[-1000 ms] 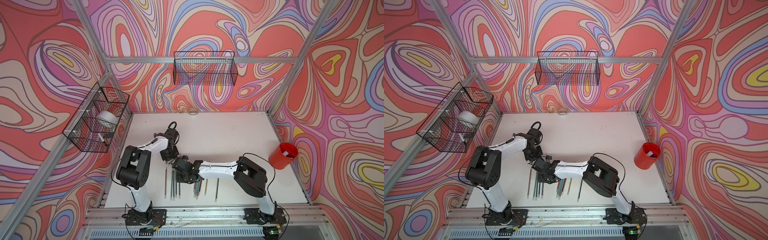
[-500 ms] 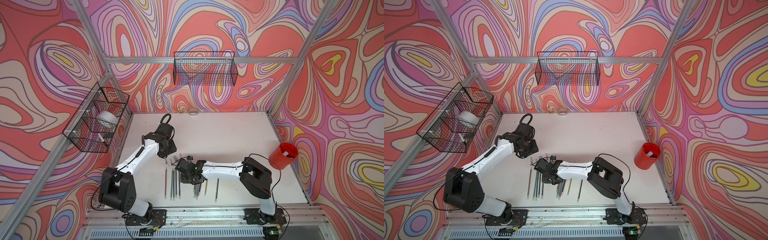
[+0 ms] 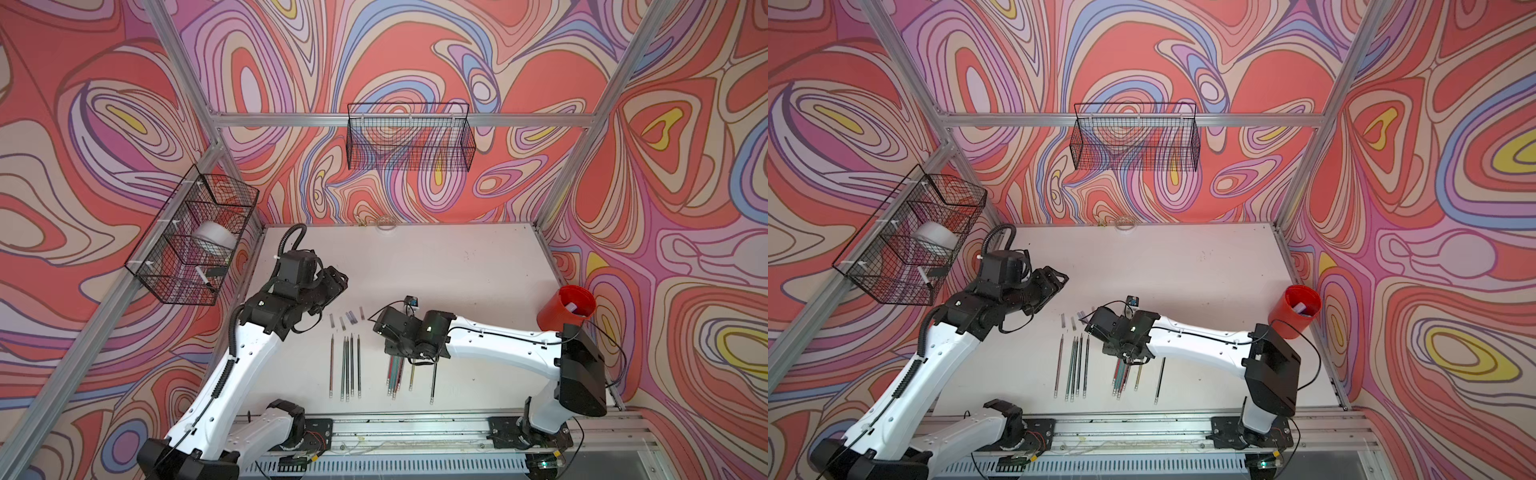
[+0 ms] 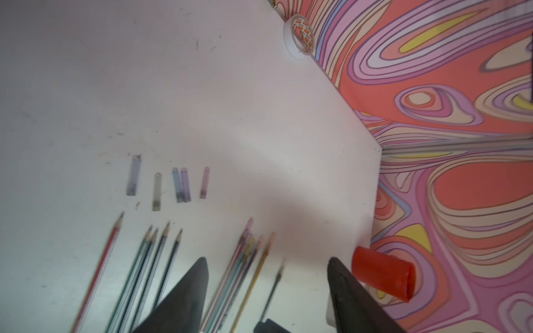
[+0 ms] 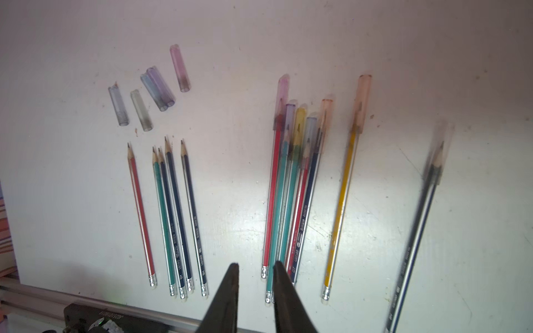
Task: Remove the protective cover of the pencils
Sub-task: Pick up the pencil from the center of the board.
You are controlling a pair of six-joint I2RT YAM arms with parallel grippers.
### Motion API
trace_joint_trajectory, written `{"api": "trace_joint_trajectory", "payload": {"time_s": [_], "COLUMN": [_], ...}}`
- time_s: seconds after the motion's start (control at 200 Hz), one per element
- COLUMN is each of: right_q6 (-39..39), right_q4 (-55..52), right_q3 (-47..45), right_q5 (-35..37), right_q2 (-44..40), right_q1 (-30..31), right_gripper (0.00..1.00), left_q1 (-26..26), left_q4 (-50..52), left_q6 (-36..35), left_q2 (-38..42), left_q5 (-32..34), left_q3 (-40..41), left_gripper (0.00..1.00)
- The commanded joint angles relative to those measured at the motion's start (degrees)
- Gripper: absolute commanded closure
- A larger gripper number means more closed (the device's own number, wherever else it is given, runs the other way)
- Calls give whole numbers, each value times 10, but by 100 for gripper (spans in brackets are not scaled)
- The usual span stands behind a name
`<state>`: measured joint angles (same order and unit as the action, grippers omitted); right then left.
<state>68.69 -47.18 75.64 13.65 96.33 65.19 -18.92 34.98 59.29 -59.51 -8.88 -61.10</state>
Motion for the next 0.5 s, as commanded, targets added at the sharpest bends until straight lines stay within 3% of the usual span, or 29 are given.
{"api": "trace_joint_trajectory", "payload": {"time_s": [0.0,0.24,0.496], "right_q6": [8,-28,-41], "right_q4": [-17,-12,-6], "right_q3": [6,26,69], "right_q5": [12,3,-22], "right_q2": [17,82,146], "right_q1": [-2,-9,-15], "right_gripper": [76,77,80], "left_q1": [-43,-47,-46], "left_q4": [-120,-86,12], "left_q6": [109,30,-21], "left_q2": [32,12,17], "left_q5": [-1,-24,49], "left_q3": [90,123,58], "left_gripper": [32,30,25]}}
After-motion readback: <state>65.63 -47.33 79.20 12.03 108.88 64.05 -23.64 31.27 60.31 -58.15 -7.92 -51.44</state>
